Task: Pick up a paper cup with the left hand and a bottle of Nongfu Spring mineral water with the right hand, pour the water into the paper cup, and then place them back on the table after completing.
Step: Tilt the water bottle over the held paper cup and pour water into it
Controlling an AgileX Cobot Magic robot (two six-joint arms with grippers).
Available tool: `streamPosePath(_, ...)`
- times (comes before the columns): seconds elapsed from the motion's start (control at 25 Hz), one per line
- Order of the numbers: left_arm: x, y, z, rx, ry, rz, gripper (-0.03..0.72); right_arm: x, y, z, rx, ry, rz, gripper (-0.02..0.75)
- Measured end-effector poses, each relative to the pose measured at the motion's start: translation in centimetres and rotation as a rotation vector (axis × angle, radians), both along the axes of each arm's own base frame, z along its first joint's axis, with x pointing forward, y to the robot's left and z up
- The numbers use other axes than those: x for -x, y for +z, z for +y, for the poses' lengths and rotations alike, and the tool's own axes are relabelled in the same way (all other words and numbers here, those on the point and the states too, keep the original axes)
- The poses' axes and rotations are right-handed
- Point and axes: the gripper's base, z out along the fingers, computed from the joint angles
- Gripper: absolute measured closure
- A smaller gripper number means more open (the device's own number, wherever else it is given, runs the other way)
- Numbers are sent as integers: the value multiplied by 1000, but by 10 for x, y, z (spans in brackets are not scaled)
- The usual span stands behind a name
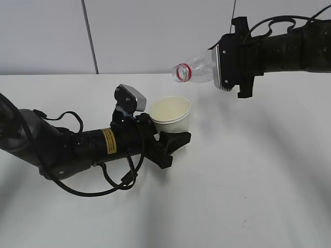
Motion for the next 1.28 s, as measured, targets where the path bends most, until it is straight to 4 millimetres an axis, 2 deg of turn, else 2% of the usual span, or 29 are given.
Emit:
streamPosePath(0.16, 0, 0, 0, 0, 0, 0, 291, -3, 6, 0, -1, 0, -19, 314)
streamPosePath(1.28, 0, 0, 0, -2, -4, -1, 291, -5, 10, 0, 63, 33, -68, 315)
